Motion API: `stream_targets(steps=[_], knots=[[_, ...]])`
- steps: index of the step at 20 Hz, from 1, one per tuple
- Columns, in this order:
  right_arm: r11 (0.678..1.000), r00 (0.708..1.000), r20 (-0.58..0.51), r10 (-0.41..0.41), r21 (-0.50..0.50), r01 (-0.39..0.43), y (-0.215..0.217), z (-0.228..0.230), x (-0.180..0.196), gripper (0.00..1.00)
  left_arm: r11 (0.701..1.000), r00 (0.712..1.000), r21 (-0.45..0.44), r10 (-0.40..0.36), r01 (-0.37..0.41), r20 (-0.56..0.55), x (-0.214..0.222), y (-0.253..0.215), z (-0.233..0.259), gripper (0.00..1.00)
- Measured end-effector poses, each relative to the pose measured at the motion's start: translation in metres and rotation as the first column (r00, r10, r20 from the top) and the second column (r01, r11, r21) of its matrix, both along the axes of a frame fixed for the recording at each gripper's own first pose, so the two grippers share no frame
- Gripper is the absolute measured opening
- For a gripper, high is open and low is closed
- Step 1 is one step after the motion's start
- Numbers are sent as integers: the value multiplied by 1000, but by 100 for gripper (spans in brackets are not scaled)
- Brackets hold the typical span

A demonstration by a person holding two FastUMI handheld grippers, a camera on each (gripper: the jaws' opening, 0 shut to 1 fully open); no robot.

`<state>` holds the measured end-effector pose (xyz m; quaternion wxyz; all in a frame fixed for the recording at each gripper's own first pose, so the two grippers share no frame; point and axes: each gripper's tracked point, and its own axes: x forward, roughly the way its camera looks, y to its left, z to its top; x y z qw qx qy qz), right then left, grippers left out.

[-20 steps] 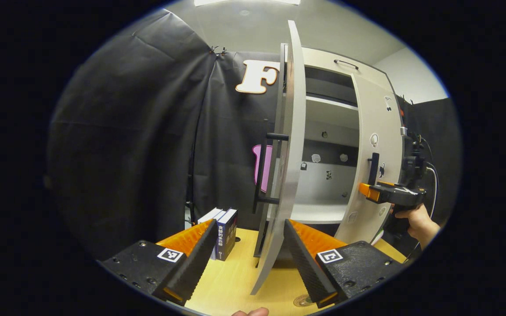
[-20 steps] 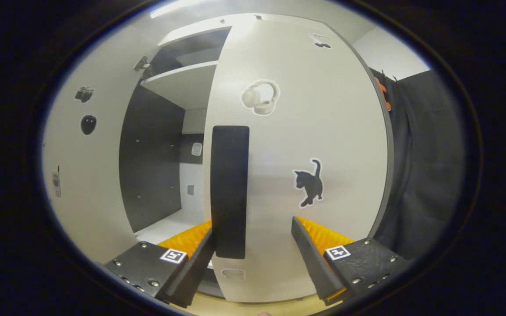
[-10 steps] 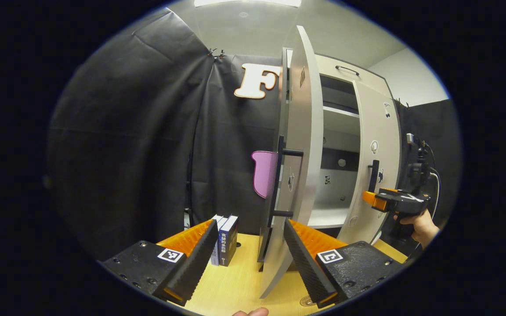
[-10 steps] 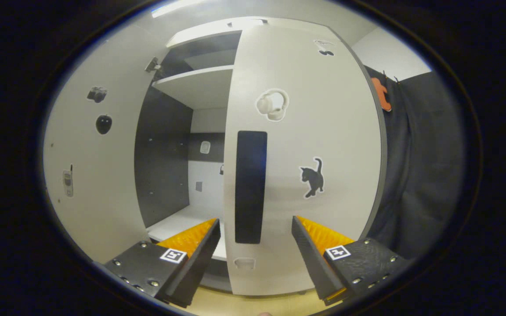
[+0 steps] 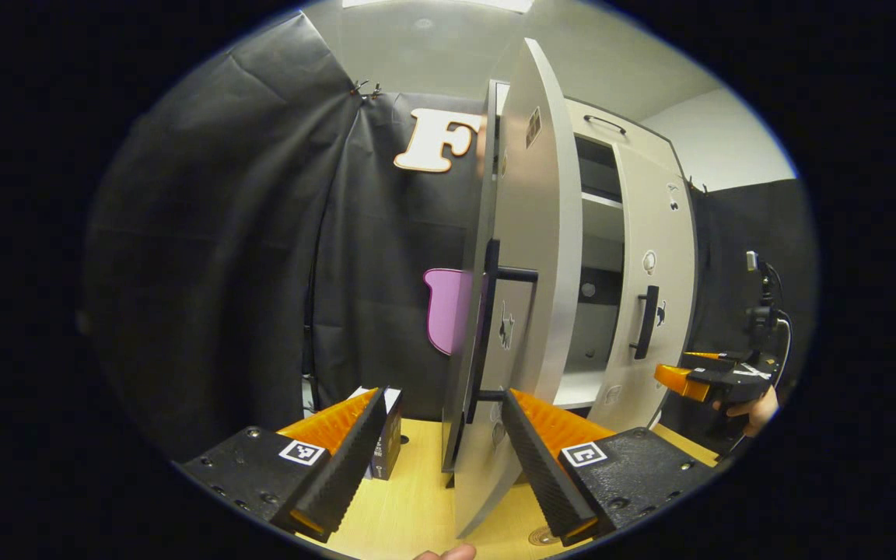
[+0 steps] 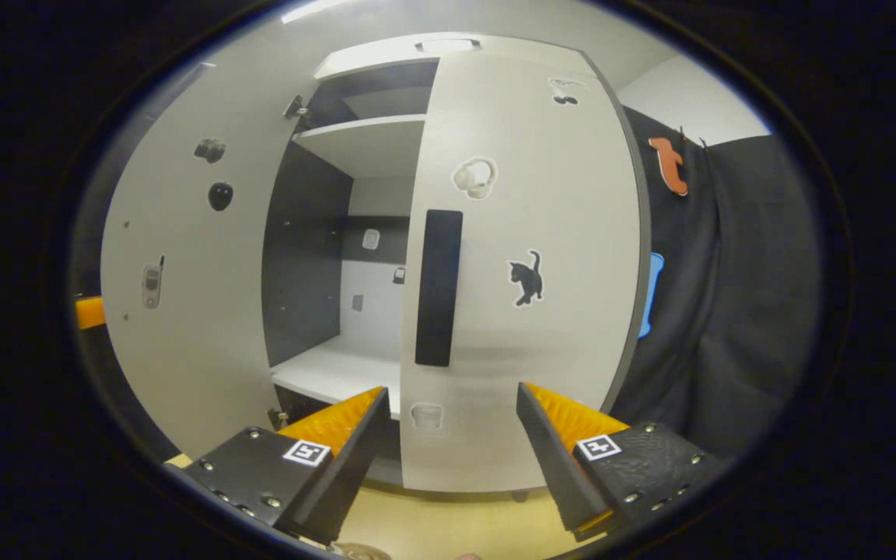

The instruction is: Grasp the bottle in the cabinet with the left hand and place it on the coaster, then close the right door with the right hand and the left door with the left hand.

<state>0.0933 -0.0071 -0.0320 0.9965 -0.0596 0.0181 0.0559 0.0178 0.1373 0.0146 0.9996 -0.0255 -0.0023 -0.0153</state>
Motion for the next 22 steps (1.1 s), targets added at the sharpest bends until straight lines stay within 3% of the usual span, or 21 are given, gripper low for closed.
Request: stream_targets(steps=[1,8,9,10,13,14,15,16,18,19,21,22], knots=[[1000,1000,-4,2,4,-2,-1,-2,-4,99,1000,1000,0,-7,7,-1,0,-2,-1,95],[999,999,-36,30,35,-29,-3,-15,-27,99,998,998,19,-55,56,-9,3,-32,-2,95],[999,999,-43,32,40,-30,-4,-17,-29,95,998,998,21,-66,66,-10,4,-39,-2,95],[999,998,-49,31,44,-29,-8,-20,-32,99,997,997,27,-79,79,-8,6,-47,-2,95],[999,999,-51,14,52,-12,-22,-19,-37,99,993,994,45,-111,111,-8,12,-71,-3,95],[998,999,-51,8,59,-5,-27,-18,-39,95,992,993,46,-121,121,-9,14,-78,-2,95],[998,999,-50,0,66,3,-33,-17,-41,99,990,991,45,-131,131,-8,18,-85,-4,90],[997,999,-49,-9,72,12,-40,-15,-43,95,989,990,43,-138,138,-10,21,-92,-5,95],[996,998,-49,-26,81,30,-52,-12,-45,100,991,992,50,-128,128,-14,28,-99,-8,100],[996,998,-47,-33,86,37,-57,-10,-47,100,990,992,55,-127,128,-12,32,-104,-8,95],[994,998,-43,-48,92,52,-68,-8,-49,100,987,988,45,-151,152,-15,38,-119,-9,99],[994,998,-43,-54,93,58,-73,-7,-50,99,986,986,26,-165,166,-21,40,-127,-11,95]])
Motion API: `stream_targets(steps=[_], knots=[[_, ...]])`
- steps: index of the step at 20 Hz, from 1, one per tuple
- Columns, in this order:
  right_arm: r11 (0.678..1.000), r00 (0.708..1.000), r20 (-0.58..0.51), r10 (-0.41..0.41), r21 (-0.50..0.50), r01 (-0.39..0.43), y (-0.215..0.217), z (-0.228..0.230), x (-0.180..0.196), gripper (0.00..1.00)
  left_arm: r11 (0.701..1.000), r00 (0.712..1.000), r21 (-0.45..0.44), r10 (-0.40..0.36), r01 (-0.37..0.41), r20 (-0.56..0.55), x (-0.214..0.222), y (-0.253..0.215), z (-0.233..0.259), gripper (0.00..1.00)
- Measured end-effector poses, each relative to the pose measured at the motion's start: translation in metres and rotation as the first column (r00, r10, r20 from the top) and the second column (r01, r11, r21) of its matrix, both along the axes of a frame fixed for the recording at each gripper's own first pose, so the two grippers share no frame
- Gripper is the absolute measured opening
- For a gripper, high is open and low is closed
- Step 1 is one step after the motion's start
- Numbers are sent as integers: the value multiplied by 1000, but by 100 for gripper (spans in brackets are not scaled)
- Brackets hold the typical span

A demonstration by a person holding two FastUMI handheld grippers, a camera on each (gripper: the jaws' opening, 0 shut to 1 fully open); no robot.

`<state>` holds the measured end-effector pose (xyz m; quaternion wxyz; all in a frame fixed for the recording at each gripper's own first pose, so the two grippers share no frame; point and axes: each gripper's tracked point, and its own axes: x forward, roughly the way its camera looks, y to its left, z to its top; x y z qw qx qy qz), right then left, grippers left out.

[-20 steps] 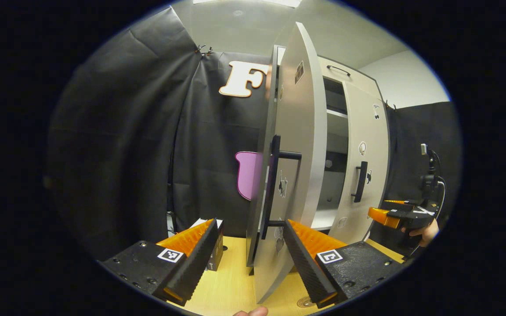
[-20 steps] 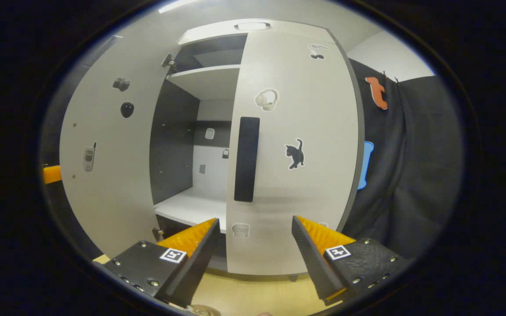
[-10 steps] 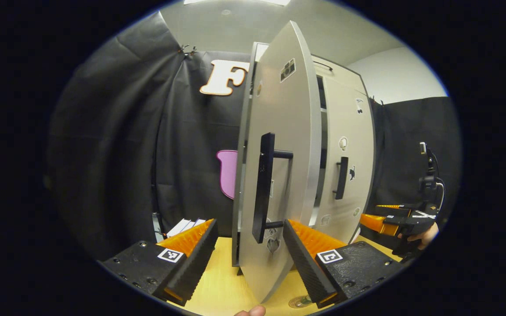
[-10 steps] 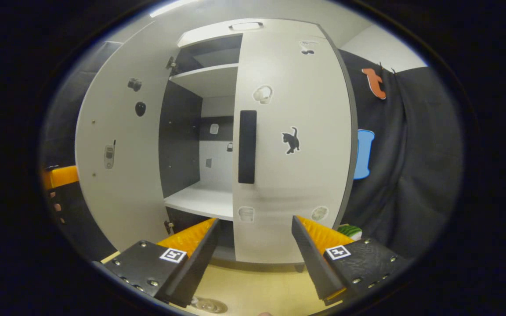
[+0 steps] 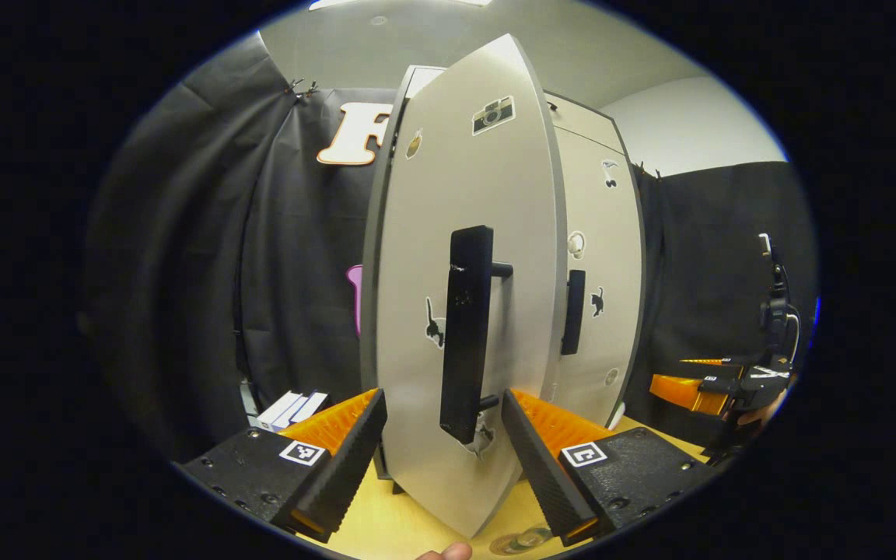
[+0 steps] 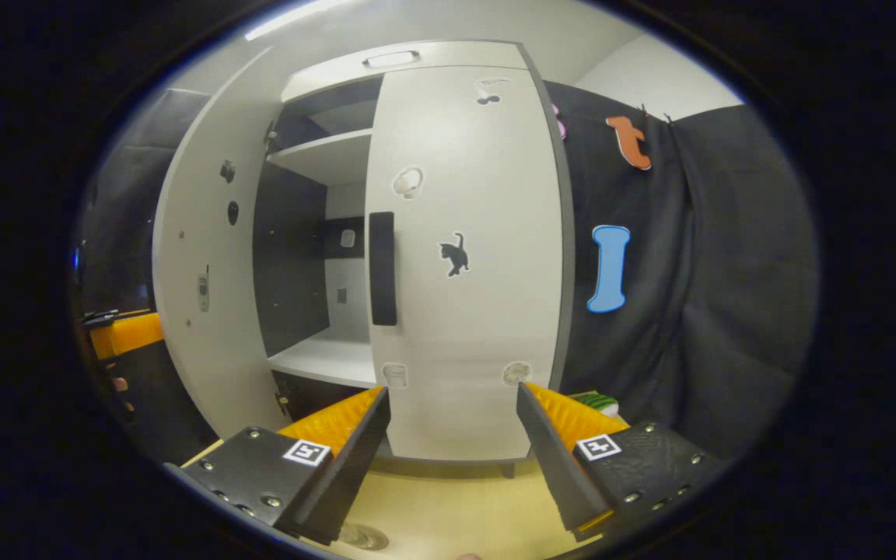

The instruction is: Grasp the bottle in the cabinet with the left hand and place it on the coaster, then close the right door with the right hand and the left door with the left hand.

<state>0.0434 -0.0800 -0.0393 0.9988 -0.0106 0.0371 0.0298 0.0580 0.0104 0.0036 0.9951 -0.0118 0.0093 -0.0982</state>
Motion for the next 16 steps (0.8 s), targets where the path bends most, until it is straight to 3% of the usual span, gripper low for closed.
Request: stream_targets(steps=[2,6,7,9,10,11,12,16], knots=[[1000,1000,-1,-13,4,13,-10,1,-3,99,1000,1000,-25,-16,16,-3,9,-16,-2,95],[999,999,-6,-41,14,41,-32,1,-6,99,1000,1000,17,4,-4,16,35,-41,-2,95],[999,999,-5,-48,16,48,-37,1,-7,100,1000,1000,24,4,-4,15,40,-48,-5,90],[997,998,-4,-68,21,68,-50,3,-10,99,1000,1000,26,7,-8,26,54,-59,-6,99],[997,997,0,-79,28,79,-58,4,-10,97,999,1000,30,16,-17,18,66,-62,-10,90],[995,996,1,-88,38,88,-65,5,-11,95,999,1000,31,16,-17,9,70,-66,-14,99],[994,995,10,-99,52,98,-71,8,-13,99,999,1000,41,29,-29,3,77,-67,-16,99],[989,992,13,-122,86,121,-88,12,-16,99,1000,1000,17,23,-23,-1,94,-71,-17,99]])
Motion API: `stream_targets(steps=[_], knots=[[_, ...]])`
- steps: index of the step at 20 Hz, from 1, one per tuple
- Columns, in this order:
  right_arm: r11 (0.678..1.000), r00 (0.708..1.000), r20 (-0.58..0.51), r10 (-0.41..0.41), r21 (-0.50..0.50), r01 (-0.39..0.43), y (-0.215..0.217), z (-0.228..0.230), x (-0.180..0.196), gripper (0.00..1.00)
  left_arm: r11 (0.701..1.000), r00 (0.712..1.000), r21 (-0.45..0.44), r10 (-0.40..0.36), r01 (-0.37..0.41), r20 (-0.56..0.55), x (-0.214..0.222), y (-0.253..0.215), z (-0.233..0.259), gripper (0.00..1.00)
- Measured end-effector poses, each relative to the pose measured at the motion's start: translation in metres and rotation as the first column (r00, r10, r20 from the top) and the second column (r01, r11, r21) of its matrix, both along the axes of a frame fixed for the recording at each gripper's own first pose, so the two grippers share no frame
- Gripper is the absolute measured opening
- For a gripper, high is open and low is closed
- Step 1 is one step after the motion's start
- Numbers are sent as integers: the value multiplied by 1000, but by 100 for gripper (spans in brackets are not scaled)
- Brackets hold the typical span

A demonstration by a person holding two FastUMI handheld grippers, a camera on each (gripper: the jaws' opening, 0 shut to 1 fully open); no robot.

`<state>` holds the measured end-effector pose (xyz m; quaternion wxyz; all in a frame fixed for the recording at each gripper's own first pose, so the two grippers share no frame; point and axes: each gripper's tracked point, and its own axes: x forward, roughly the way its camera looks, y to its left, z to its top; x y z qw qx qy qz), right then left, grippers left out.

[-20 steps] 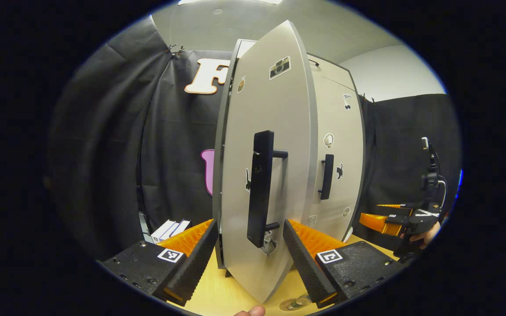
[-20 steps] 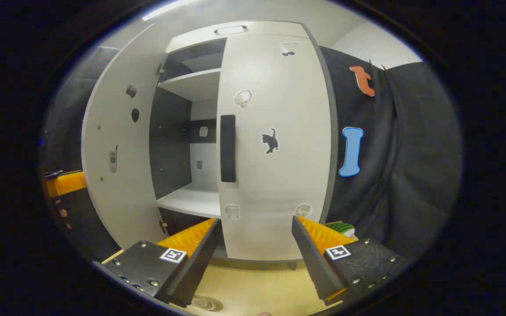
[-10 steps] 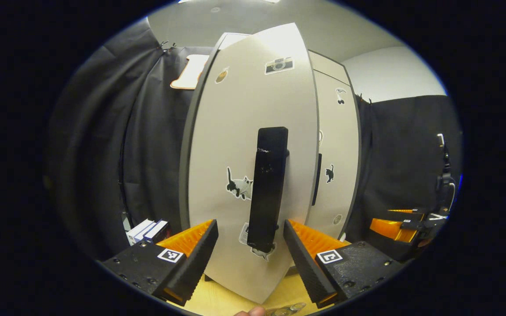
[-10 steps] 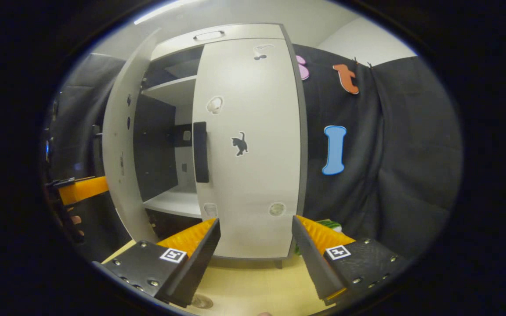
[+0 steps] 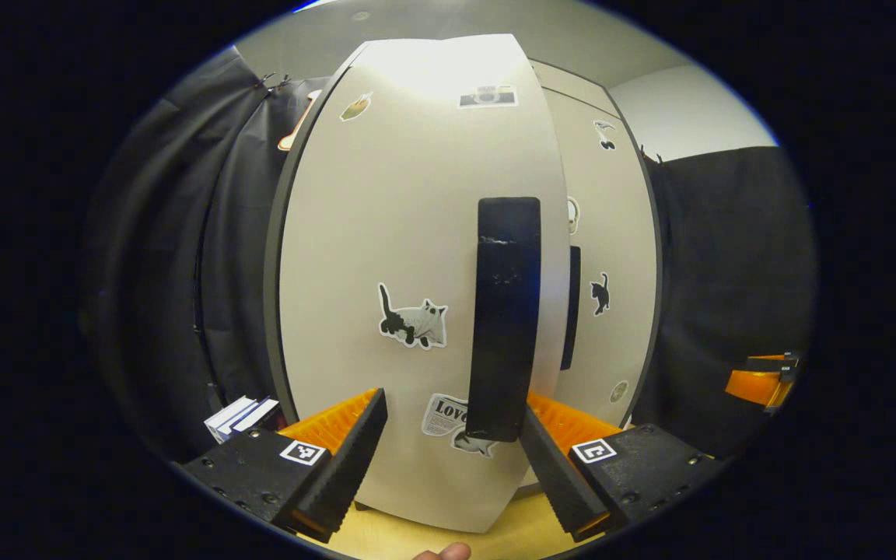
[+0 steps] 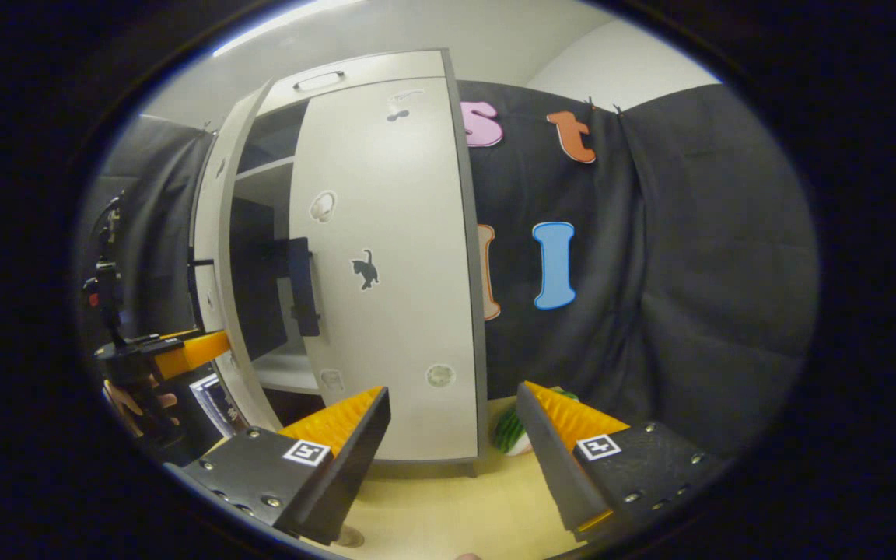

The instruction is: Grasp the bottle in the cabinet with the left hand and place it on the coaster, then close the right door with the right hand and the left door with the left hand.

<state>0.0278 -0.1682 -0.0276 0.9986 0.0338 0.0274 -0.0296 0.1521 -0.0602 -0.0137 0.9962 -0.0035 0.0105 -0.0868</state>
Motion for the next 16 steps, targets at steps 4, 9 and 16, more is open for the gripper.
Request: stream_targets(steps=[4,9,16], knots=[[1000,1000,-12,3,-9,-3,-1,-4,2,99,1000,1000,-4,-5,5,0,9,-6,-1,100],[1000,1000,-19,15,-7,-15,4,-7,1,99,1000,1000,5,11,-11,5,23,-12,-1,99],[999,999,-29,32,-15,-33,13,-13,-4,99,1000,1000,10,27,-27,12,50,-20,-1,100]])
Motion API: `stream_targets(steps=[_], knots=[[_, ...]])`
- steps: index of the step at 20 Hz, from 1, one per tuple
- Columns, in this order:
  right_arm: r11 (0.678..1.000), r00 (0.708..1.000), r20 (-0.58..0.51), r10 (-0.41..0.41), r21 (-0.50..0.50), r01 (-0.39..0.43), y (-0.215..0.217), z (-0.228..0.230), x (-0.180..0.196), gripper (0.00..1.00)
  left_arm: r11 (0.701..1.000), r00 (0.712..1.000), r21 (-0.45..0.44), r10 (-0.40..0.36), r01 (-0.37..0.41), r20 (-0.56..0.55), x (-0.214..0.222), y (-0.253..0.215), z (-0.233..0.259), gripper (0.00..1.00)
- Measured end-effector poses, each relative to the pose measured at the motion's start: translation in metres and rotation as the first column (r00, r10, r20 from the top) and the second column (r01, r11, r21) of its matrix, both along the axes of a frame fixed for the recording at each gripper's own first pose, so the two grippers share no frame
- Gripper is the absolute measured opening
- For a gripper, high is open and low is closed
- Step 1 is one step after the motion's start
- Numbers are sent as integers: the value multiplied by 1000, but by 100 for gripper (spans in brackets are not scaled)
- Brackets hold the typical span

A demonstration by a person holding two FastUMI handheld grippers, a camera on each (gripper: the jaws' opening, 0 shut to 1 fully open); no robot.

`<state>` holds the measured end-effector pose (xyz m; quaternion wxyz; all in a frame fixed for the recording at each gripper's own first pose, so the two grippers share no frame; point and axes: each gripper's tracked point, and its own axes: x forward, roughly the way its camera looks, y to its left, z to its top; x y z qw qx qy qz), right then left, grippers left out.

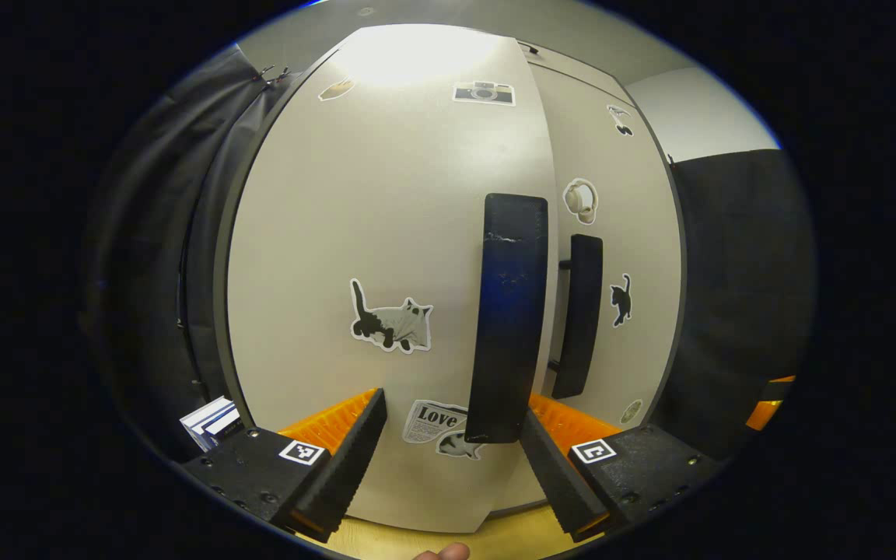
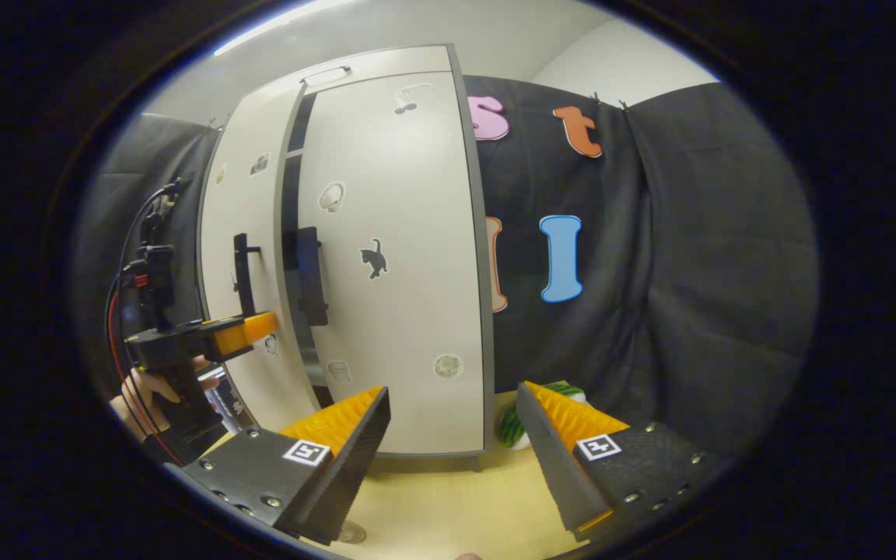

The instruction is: Grasp the bottle in the cabinet with the left hand and place it on the coaster, then close the right door with the right hand and the left door with the left hand.

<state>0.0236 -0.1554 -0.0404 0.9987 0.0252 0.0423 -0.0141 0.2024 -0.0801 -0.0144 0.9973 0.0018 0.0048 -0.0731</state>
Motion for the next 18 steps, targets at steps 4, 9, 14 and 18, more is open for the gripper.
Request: stream_targets(steps=[4,9,14,18], knots=[[1000,1000,-4,12,0,-12,5,-2,-4,99,999,999,15,43,-43,14,11,0,1,100],[1000,1000,-3,24,5,-24,14,0,-11,99,997,997,30,77,-78,17,12,1,0,100],[999,999,20,38,4,-38,25,14,-20,99,998,997,36,59,-60,44,-25,-3,18,99],[999,998,34,45,-6,-45,37,26,-23,99,998,998,39,43,-45,43,-73,-9,31,98]])
